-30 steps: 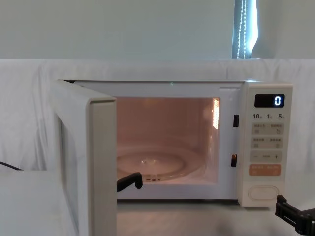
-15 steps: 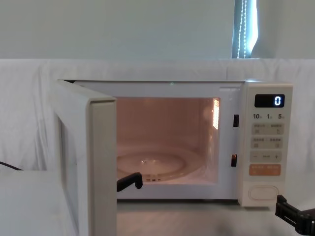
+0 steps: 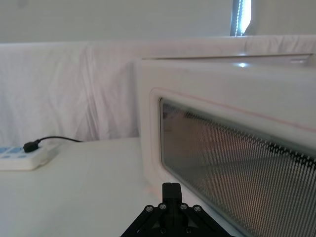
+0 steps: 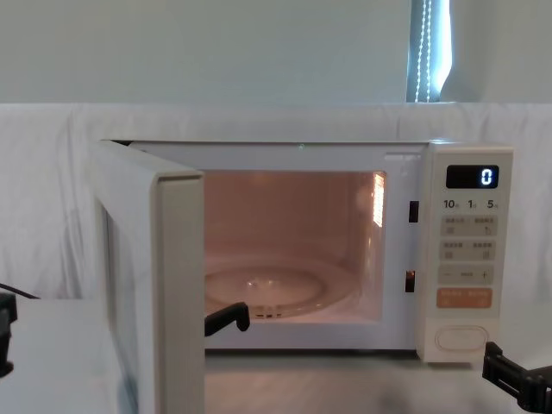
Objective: Press the button to open the microwave door with one hand; close the microwave door with the other hand.
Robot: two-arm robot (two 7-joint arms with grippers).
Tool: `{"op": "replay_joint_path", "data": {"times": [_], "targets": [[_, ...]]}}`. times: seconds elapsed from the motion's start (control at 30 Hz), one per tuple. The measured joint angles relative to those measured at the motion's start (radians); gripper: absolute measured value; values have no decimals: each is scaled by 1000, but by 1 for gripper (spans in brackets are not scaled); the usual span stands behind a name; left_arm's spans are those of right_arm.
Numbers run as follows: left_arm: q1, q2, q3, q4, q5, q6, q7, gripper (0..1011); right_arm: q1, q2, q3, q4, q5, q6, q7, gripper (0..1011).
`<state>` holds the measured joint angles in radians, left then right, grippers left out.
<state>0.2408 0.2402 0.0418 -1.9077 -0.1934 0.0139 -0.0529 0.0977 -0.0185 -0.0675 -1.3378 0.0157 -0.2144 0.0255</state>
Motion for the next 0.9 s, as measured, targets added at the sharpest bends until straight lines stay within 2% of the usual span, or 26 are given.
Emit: {"op": "replay_joint_path", "data": {"times": [0.63,0.9], "targets": [[-69,-25,-17,-49,20,53,-59,0,0,0,0,0,0,0,0,1002],[-85,-18,-6,-69,34,62,-89,0,0,0,0,0,0,0,0,1002]]}}
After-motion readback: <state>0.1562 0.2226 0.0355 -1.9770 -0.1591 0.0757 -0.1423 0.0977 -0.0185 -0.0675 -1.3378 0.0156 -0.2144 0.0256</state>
